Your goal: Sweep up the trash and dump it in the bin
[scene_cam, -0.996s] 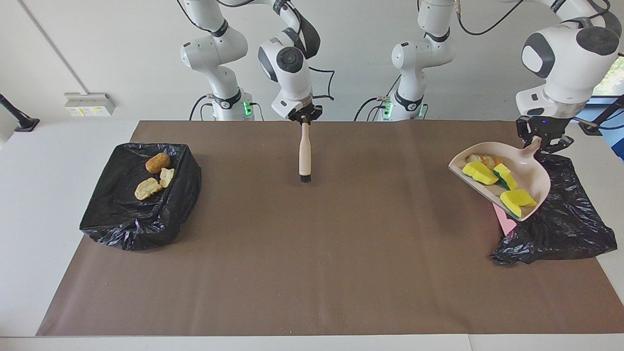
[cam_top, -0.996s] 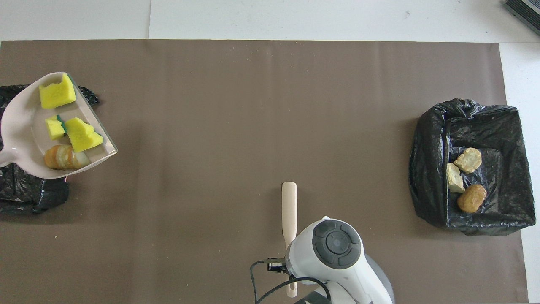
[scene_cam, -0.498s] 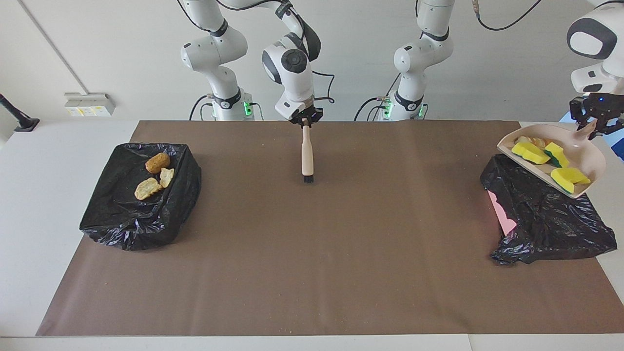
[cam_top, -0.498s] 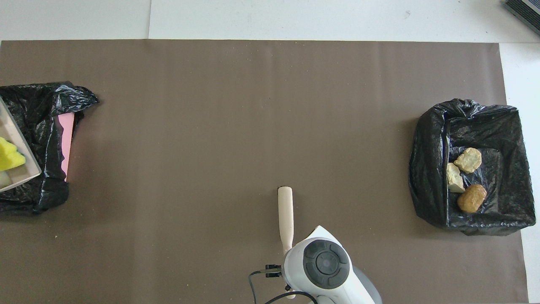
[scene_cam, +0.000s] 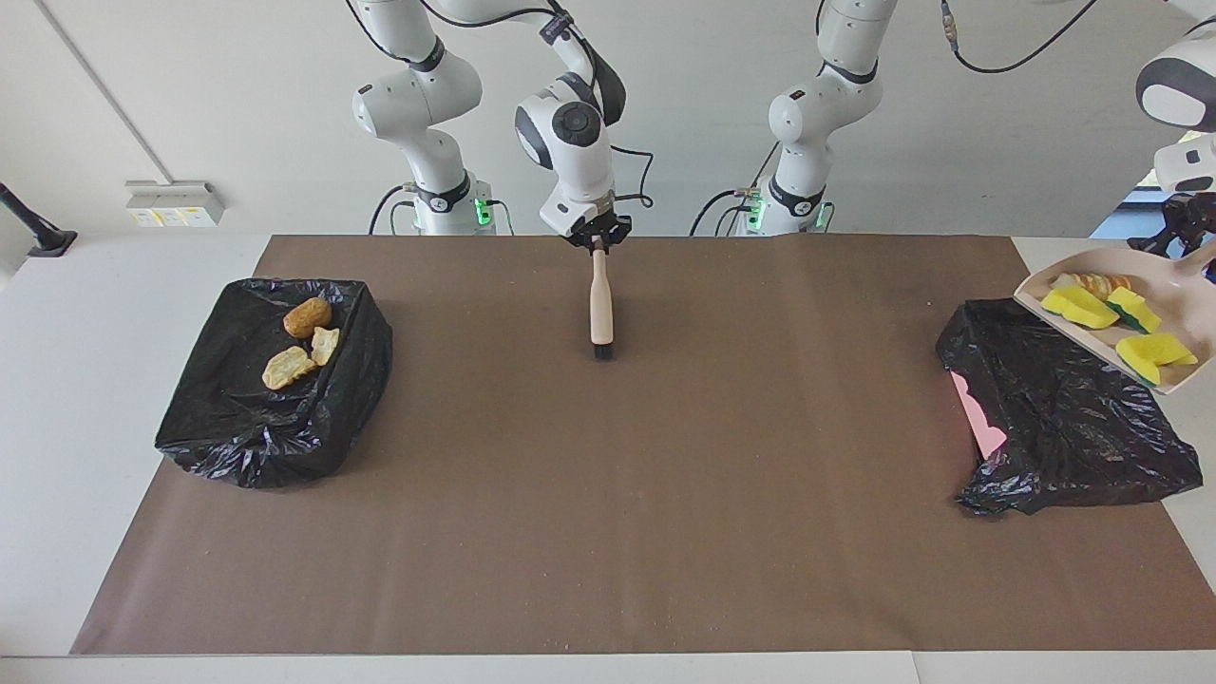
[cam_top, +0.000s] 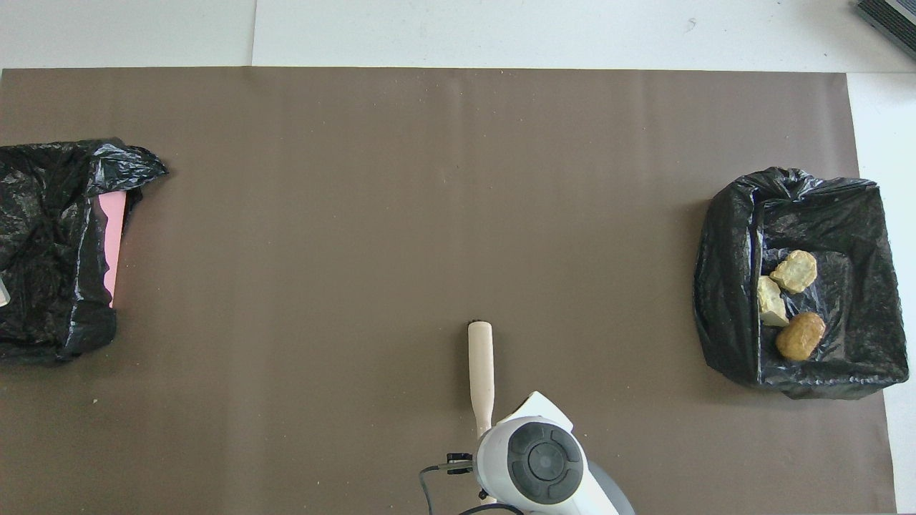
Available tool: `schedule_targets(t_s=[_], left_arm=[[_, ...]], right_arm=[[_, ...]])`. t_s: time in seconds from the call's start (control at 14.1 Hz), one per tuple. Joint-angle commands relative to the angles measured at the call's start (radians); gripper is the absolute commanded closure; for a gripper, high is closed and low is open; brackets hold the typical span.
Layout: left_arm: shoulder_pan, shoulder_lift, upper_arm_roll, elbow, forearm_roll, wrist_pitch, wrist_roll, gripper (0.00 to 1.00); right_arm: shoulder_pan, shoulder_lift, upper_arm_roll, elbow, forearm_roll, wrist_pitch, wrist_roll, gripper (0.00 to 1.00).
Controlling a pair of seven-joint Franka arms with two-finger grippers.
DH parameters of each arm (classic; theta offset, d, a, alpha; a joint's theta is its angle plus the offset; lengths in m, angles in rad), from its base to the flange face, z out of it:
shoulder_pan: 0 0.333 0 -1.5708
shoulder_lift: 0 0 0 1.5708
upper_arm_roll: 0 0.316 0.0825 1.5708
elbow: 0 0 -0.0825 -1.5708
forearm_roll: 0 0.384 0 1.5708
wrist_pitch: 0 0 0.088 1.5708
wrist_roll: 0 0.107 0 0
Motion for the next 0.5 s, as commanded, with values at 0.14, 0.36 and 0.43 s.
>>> schedule_targets(t_s=[0.14,0.36,0.43], left_arm=[[0.010,0.017,-0.005,-0.020,0.198,0.029,-0.027,1.00],[0.010,0.023,-0.005,-0.031,0.267,0.020,-0.061,1.00],[0.002,0.023,-0.005,-0.031,0.295,0.011,-0.090,1.00]], right_arm=[[0.008,0.028,-0.003,0.016,-0.031,0.004,0.026,0.21],[0.008,0.020,-0.003,0.053,-0.039,-0.044,0.023,0.00],[0.007,0.019,-0.005,0.071,-0.039,-0.065,0.023,0.00]])
